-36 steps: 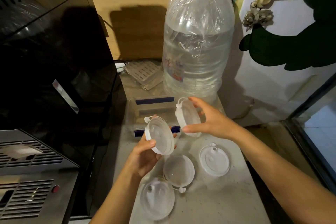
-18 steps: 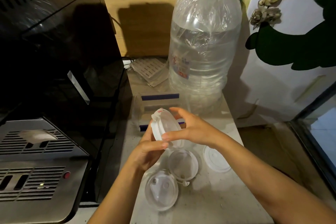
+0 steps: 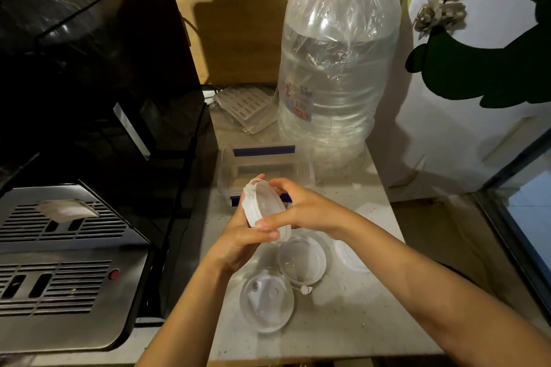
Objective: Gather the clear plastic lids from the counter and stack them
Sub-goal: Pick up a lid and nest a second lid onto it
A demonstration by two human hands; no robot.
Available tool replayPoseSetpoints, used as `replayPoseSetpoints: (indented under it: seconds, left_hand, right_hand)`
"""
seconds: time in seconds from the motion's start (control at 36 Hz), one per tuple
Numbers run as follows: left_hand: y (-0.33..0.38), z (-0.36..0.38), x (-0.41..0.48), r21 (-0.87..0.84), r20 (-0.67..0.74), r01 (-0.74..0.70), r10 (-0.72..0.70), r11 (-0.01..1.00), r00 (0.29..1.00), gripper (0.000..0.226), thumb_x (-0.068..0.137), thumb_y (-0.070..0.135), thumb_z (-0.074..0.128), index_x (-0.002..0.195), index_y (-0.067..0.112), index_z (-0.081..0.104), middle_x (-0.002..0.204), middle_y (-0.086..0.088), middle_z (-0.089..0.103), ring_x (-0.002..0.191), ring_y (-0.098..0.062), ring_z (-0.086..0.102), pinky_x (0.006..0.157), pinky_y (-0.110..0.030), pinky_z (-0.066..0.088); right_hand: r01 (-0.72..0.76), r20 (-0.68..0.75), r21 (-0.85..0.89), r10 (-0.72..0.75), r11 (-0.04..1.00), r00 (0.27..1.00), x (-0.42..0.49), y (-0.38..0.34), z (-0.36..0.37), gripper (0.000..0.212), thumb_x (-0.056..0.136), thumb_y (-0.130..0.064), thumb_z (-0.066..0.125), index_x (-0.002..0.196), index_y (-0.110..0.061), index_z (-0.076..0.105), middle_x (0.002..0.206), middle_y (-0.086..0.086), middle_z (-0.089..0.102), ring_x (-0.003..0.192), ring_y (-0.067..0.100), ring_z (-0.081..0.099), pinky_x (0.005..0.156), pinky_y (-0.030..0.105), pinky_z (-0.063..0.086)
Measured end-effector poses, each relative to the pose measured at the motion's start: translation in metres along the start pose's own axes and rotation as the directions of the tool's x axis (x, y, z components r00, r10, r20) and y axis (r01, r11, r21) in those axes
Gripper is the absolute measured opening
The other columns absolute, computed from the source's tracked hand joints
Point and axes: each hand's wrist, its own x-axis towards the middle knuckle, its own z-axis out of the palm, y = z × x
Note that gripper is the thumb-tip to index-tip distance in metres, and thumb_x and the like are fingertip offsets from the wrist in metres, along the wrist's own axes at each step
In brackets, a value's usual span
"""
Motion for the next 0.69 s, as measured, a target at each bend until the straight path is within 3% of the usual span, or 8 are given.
replayPoseSetpoints:
  seconds: [0.11,0.22,0.33,0.42,0.5,0.61,0.69]
  left_hand:
    - [-0.001,-0.006,-0.002,0.027,0.011,0.004,-0.005,1.000,1.000,0.083,0.047,0.015,0.070,0.119,0.037,0.037,0.107,0.001,0.055,0.095,-0.008,0.064,0.076,-0.026,0.055]
    - [-0.001,-0.014,-0.007,0.065,-0.010,0.025,-0.024,0.998,1.000,0.092,0.039,0.032,0.082,0.118,0.040,0.037,0.113,-0.002,0.048,0.106,-0.018,0.054,0.078,-0.028,0.055]
    - [-0.003,-0.017,-0.013,-0.028,-0.041,0.065,-0.066,0.998,0.997,0.100,0.027,0.044,0.087,0.116,0.036,0.041,0.113,-0.006,0.047,0.107,-0.026,0.049,0.074,-0.025,0.055]
    - [-0.004,-0.016,-0.018,-0.083,-0.035,0.094,-0.098,0.992,0.995,0.104,0.023,0.046,0.087,0.115,0.027,0.042,0.108,-0.011,0.049,0.103,-0.027,0.051,0.071,-0.024,0.056]
    - [-0.008,-0.020,-0.023,-0.091,-0.051,0.133,-0.138,0.987,0.989,0.116,0.024,0.045,0.088,0.124,0.017,0.036,0.115,-0.020,0.047,0.104,-0.029,0.052,0.070,-0.025,0.056]
    - [-0.012,-0.025,-0.029,-0.094,-0.068,0.156,-0.163,0.983,0.984,0.102,0.025,0.045,0.088,0.114,0.019,0.045,0.107,-0.014,0.053,0.100,-0.025,0.057,0.071,-0.026,0.056]
    - [-0.013,-0.025,-0.032,-0.077,-0.092,0.159,-0.166,0.984,0.982,0.112,0.023,0.046,0.087,0.120,0.018,0.040,0.104,-0.008,0.054,0.095,-0.019,0.060,0.069,-0.023,0.055]
  right_hand:
    - [0.012,0.055,0.027,-0.013,1.000,0.998,0.002,0.009,-0.005,0.077,0.075,-0.039,0.071,0.140,-0.027,0.032,0.138,-0.006,0.045,0.125,0.015,0.046,0.103,0.036,0.044]
    - [0.015,0.057,-0.012,-0.015,1.000,0.998,0.006,0.026,-0.019,0.087,0.074,-0.033,0.073,0.144,-0.025,0.022,0.151,-0.001,0.032,0.134,0.016,0.037,0.109,0.033,0.034]
    - [0.075,0.097,-0.287,-0.049,0.955,0.994,0.011,0.049,-0.018,0.090,0.072,-0.023,0.077,0.144,-0.023,0.024,0.148,-0.002,0.035,0.133,0.015,0.037,0.101,0.023,0.033]
    - [0.158,0.182,-0.552,-0.067,0.819,0.981,0.017,0.069,-0.009,0.090,0.069,-0.021,0.077,0.143,-0.024,0.025,0.147,-0.004,0.036,0.132,0.015,0.038,0.102,0.026,0.037]
    - [0.263,0.302,-0.770,-0.031,0.581,0.953,0.022,0.086,-0.002,0.098,0.066,-0.027,0.077,0.145,-0.026,0.019,0.153,-0.001,0.026,0.137,0.020,0.032,0.103,0.034,0.041]
    - [0.396,0.414,-0.836,-0.037,0.381,0.909,0.024,0.092,0.003,0.095,0.068,-0.044,0.074,0.143,-0.033,0.017,0.156,0.006,0.016,0.140,0.028,0.025,0.107,0.040,0.034]
    - [0.438,0.460,-0.857,0.019,0.269,0.888,0.029,0.095,0.004,0.107,0.066,-0.031,0.080,0.145,-0.036,0.008,0.158,0.006,0.006,0.143,0.029,0.016,0.112,0.041,0.025]
